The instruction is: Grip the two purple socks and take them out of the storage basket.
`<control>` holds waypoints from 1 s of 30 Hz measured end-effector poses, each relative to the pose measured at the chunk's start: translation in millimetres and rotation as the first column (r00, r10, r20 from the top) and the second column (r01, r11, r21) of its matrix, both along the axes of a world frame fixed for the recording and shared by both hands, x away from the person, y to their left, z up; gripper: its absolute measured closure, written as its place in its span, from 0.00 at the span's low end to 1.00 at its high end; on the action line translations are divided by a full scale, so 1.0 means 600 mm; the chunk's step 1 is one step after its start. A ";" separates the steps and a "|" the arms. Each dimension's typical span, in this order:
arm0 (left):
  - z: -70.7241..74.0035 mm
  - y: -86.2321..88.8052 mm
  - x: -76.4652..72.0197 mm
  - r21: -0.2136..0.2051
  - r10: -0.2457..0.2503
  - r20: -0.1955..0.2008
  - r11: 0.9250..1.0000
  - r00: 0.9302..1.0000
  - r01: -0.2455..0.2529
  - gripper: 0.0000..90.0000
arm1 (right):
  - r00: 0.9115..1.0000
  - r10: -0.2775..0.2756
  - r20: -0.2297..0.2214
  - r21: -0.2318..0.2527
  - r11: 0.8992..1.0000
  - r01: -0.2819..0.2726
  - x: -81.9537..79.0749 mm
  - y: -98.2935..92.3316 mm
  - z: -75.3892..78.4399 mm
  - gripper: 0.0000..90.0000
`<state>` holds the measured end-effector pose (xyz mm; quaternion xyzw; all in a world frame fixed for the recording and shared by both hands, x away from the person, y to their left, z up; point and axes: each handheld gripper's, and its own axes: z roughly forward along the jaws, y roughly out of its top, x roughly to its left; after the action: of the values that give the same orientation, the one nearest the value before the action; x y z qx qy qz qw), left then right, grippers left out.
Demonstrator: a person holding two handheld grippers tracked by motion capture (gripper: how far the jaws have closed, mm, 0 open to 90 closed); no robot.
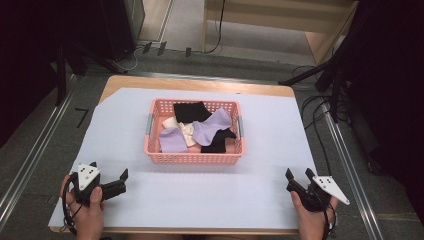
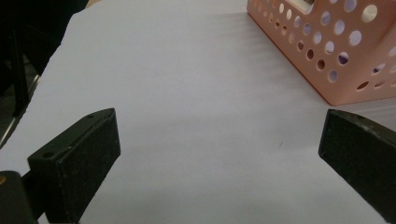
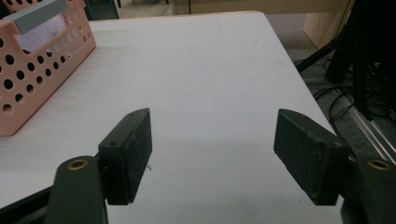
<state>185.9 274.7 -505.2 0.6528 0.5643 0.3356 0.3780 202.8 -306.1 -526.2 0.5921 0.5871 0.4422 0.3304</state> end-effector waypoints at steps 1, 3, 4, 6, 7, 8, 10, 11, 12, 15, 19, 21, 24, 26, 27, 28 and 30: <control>0.000 0.000 0.000 0.000 0.000 0.000 1.000 1.000 0.000 0.00 | 1.000 0.000 0.000 0.000 1.000 0.000 0.000 0.000 0.000 0.32; 0.000 0.000 -0.001 0.002 0.000 0.010 1.000 1.000 0.000 0.00 | 1.000 0.000 0.001 0.003 1.000 0.000 0.001 -0.002 0.000 0.36; 0.000 0.000 -0.001 0.003 -0.002 0.008 1.000 1.000 0.002 0.00 | 1.000 -0.002 -0.001 0.011 1.000 0.002 0.000 -0.002 0.000 0.37; 0.000 0.000 -0.001 0.003 -0.003 0.007 1.000 1.000 0.003 0.00 | 1.000 -0.013 0.012 0.001 1.000 0.013 -0.002 -0.002 0.002 0.40; 0.000 0.000 -0.001 0.003 -0.003 0.007 1.000 1.000 0.003 0.00 | 1.000 -0.013 0.012 0.001 1.000 0.013 -0.002 -0.002 0.002 0.40; 0.000 0.000 -0.001 0.001 -0.002 0.007 1.000 1.000 0.002 0.00 | 1.000 -0.013 0.010 -0.004 1.000 0.013 -0.003 0.001 0.007 0.42; 0.000 0.000 -0.001 0.003 0.001 0.008 1.000 1.000 -0.001 0.00 | 1.000 -0.004 0.022 0.019 1.000 0.004 -0.004 0.002 0.015 0.42; 0.000 0.000 -0.001 0.003 0.001 0.008 1.000 1.000 -0.001 0.00 | 1.000 -0.004 0.022 0.019 1.000 0.004 -0.004 0.002 0.015 0.42; 0.001 0.000 -0.002 0.004 0.003 0.009 1.000 1.000 -0.003 0.00 | 1.000 -0.005 0.020 0.035 0.999 0.004 -0.004 0.004 0.020 0.42; 0.000 0.000 -0.001 0.006 0.008 0.011 1.000 1.000 -0.008 0.00 | 1.000 0.002 0.025 0.046 0.999 -0.003 -0.003 0.014 0.034 0.43; 0.000 0.001 -0.001 0.004 0.009 0.010 1.000 1.000 -0.009 0.00 | 0.999 0.026 0.031 0.050 0.998 -0.027 -0.001 0.031 0.050 0.44; 0.000 0.000 -0.002 0.000 0.012 0.011 1.000 1.000 -0.012 0.00 | 0.999 0.036 0.036 0.044 0.998 -0.038 0.001 0.037 0.056 0.44; 0.001 0.001 -0.002 -0.003 0.009 0.012 1.000 1.000 -0.009 0.00 | 0.997 0.059 0.039 0.037 0.997 -0.060 0.006 0.054 0.069 0.44; 0.001 0.001 -0.002 -0.006 0.009 0.011 1.000 1.000 -0.009 0.00 | 0.997 0.071 0.041 0.034 0.997 -0.072 0.011 0.062 0.074 0.44; 0.001 0.001 -0.002 -0.006 0.009 0.011 1.000 1.000 -0.009 0.00 | 0.997 0.071 0.041 0.034 0.997 -0.072 0.011 0.062 0.074 0.44; 0.000 0.001 -0.002 -0.005 0.010 0.014 1.000 1.000 -0.010 0.00 | 0.996 0.080 0.043 0.029 0.996 -0.082 0.014 0.066 0.077 0.44; 0.000 0.001 -0.002 -0.006 0.007 0.014 1.000 1.000 -0.007 0.00 | 0.995 0.086 0.041 0.028 0.996 -0.087 0.024 0.080 0.083 0.45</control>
<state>184.6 275.1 -505.0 0.6472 0.5650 0.3398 0.3826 217.2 -257.9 -476.4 0.5621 0.5989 0.4764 0.3137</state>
